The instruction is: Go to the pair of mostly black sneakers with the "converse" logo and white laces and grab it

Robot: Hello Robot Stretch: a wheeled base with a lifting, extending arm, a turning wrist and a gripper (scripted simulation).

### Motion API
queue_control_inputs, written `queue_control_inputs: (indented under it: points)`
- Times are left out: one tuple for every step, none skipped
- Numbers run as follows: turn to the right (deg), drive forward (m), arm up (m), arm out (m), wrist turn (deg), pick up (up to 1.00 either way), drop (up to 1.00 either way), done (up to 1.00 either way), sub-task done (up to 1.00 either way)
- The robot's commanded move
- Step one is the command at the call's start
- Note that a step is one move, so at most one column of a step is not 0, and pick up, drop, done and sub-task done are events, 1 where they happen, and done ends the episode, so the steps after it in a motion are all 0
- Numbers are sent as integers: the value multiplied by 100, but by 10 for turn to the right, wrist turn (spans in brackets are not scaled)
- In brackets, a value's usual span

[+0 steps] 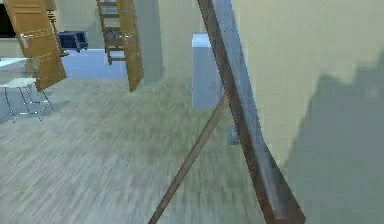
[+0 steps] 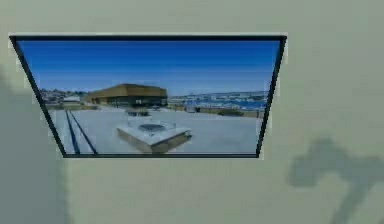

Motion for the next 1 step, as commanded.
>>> queue_control_inputs:
  points:
    - [-360, 0, 0, 0, 0, 0, 0, 0, 0]
